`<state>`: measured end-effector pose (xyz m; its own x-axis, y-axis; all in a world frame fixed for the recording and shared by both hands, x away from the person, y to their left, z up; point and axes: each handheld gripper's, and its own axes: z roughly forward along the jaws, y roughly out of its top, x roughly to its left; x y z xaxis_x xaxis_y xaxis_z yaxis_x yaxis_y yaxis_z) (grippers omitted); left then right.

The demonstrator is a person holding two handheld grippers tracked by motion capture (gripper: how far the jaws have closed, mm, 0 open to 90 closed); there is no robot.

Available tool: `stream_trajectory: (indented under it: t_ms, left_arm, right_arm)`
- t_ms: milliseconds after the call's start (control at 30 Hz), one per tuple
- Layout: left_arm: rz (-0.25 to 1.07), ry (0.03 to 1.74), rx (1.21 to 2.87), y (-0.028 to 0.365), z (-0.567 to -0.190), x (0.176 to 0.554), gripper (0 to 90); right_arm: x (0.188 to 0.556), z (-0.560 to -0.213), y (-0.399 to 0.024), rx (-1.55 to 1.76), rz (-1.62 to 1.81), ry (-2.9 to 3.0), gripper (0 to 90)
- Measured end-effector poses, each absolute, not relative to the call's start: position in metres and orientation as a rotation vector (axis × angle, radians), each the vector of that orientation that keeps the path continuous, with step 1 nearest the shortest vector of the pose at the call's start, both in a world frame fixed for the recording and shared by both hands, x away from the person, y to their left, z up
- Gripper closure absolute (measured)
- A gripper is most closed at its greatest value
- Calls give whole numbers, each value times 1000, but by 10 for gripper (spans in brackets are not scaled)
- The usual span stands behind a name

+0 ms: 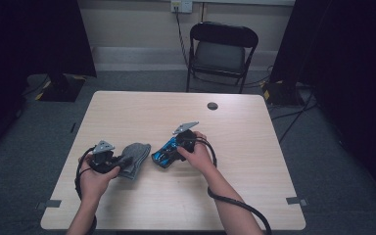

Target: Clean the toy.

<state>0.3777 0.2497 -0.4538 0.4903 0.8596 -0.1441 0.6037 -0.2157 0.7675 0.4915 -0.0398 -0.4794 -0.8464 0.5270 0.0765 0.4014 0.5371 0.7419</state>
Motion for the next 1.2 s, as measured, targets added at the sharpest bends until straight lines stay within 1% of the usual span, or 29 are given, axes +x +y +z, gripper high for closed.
stream_trajectory:
  t_ms: [100, 300, 467, 733, 1033, 1200]
  left_arm:
    - [416, 1238, 1916, 252, -459, 380, 725]
    - [400, 1296, 1917, 253, -469, 384, 723]
    - [404, 1271, 1987, 239, -474, 386, 719]
    - [329, 1225, 2046, 217, -476, 385, 720]
    - [273, 1158, 2130, 194, -472, 372, 725]
    - [233, 1132, 2144, 184, -471, 364, 726]
  right_arm:
    - [492, -479, -40, 795, 1199, 2615, 140]
    - [492, -479, -40, 796, 1200, 2615, 140]
    - [492, -479, -40, 793, 1195, 2617, 140]
    - [492, -479, -40, 793, 1194, 2617, 140]
    - [492, -479, -39, 793, 1192, 2619, 140]
    - [492, -479, -39, 795, 1191, 2619, 140]
